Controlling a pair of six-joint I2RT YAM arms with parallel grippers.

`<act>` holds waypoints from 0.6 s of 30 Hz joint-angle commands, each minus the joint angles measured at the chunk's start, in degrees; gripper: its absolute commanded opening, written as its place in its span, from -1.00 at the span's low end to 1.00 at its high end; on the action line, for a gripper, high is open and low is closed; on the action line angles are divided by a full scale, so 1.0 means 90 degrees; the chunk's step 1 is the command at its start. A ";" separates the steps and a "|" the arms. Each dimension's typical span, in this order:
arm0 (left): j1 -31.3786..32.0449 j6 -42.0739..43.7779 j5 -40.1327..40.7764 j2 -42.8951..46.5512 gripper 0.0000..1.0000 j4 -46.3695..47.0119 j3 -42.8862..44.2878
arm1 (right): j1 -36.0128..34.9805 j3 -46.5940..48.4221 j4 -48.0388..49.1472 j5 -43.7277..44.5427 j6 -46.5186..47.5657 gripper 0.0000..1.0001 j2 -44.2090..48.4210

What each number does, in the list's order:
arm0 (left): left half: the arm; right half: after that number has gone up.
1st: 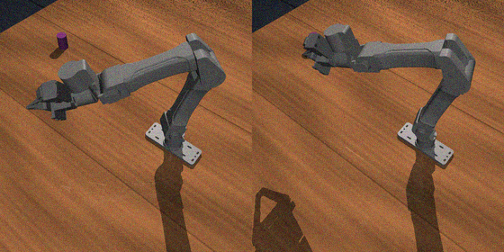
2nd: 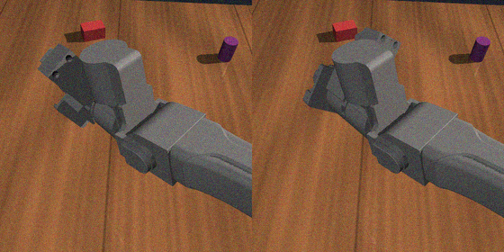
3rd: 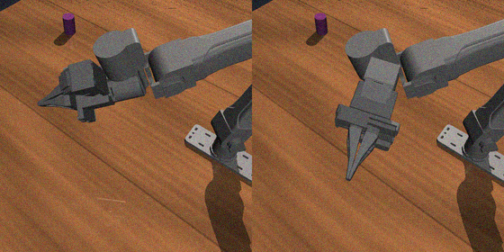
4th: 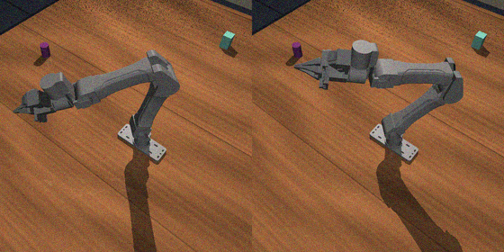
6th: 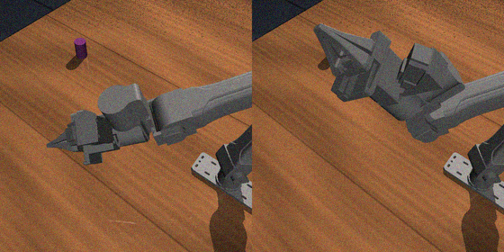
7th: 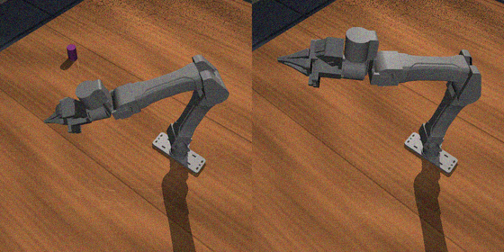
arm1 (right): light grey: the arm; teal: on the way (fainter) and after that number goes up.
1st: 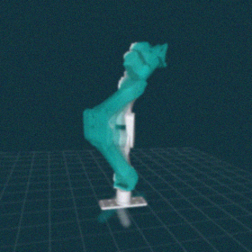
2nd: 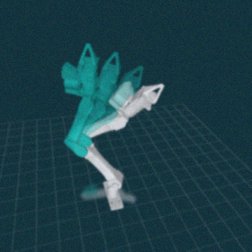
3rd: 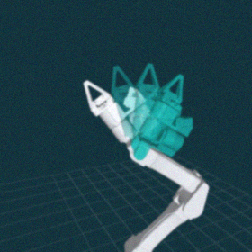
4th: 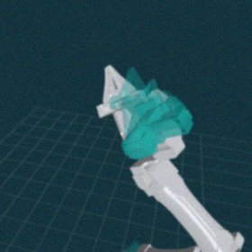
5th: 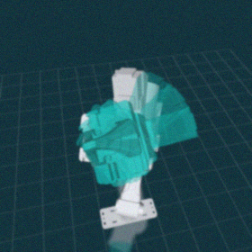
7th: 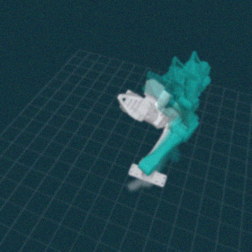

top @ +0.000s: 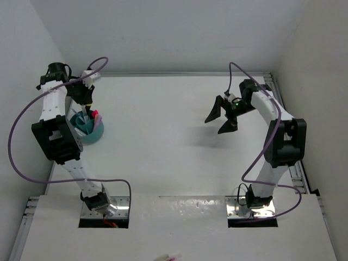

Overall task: Sort the stationery into containers
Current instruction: Place the pen in the storage box.

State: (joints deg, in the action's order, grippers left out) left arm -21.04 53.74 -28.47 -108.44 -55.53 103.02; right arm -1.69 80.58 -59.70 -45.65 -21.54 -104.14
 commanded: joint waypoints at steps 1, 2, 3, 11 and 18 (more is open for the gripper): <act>-0.0172 0.0094 -0.0421 -0.0031 -0.74 -0.0090 0.0223 | -0.0027 0.0012 -0.0036 -0.0143 0.0137 0.95 0.0008; -0.0211 0.0094 -0.0401 -0.0041 -0.64 -0.0100 0.0242 | -0.0027 0.0031 -0.0036 -0.0152 0.0137 0.95 0.0008; -0.0231 0.0075 -0.0382 -0.0041 -0.43 -0.0119 0.0242 | -0.0036 0.0032 -0.0056 -0.0153 0.0137 0.95 0.0008; -0.0475 -0.0150 -0.0791 0.0193 0.19 -0.0149 0.0710 | -0.0085 0.0246 -0.0212 0.0013 0.0332 0.95 0.0116; 0.0110 -0.1799 -0.0422 0.0613 0.52 0.0398 0.2165 | -0.0124 0.0928 -0.0319 0.1241 0.0936 0.94 0.0603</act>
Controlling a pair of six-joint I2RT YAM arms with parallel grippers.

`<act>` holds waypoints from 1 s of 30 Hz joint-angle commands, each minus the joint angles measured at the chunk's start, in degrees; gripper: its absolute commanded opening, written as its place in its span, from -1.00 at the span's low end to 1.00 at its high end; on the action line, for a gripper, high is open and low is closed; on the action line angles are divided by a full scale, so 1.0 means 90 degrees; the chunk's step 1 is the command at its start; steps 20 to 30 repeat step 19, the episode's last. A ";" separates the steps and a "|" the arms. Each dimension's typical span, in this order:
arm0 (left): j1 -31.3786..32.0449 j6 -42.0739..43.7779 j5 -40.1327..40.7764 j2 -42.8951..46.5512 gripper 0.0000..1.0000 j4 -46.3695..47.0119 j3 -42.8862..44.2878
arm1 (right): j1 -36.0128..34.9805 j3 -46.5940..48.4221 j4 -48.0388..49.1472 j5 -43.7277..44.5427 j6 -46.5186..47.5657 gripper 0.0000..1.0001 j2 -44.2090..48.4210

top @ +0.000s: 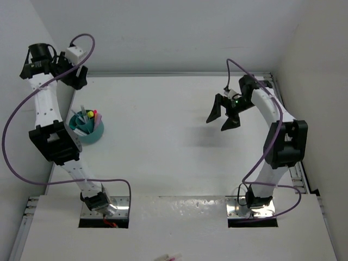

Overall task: Sort the stationery into containers
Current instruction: Place the pen in the storage box, then reset both arms

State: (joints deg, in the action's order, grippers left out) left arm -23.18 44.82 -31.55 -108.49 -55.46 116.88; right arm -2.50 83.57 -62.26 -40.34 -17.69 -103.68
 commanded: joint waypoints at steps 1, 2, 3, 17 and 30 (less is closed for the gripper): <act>0.0687 -0.0935 0.0096 0.0773 0.52 0.0410 0.0801 | -0.0034 0.0684 0.0013 0.0915 0.0617 0.94 0.0746; 0.0884 -0.1149 0.0223 0.0929 0.54 0.0372 0.0822 | -0.0034 0.0830 0.0071 0.1497 0.0792 0.94 0.0864; 0.1321 -0.1258 0.0311 0.1008 0.54 0.0313 0.0783 | -0.0034 0.0870 0.0149 0.1784 0.0891 0.96 0.0982; 0.3112 -0.3661 0.0283 0.3186 1.00 0.2822 -0.4079 | 0.0649 -0.0759 0.1224 0.3349 0.1487 0.98 0.3168; 0.3171 -0.3710 0.0468 0.3255 1.00 0.2920 -0.4207 | 0.0698 -0.1012 0.1322 0.3359 0.1497 0.98 0.3384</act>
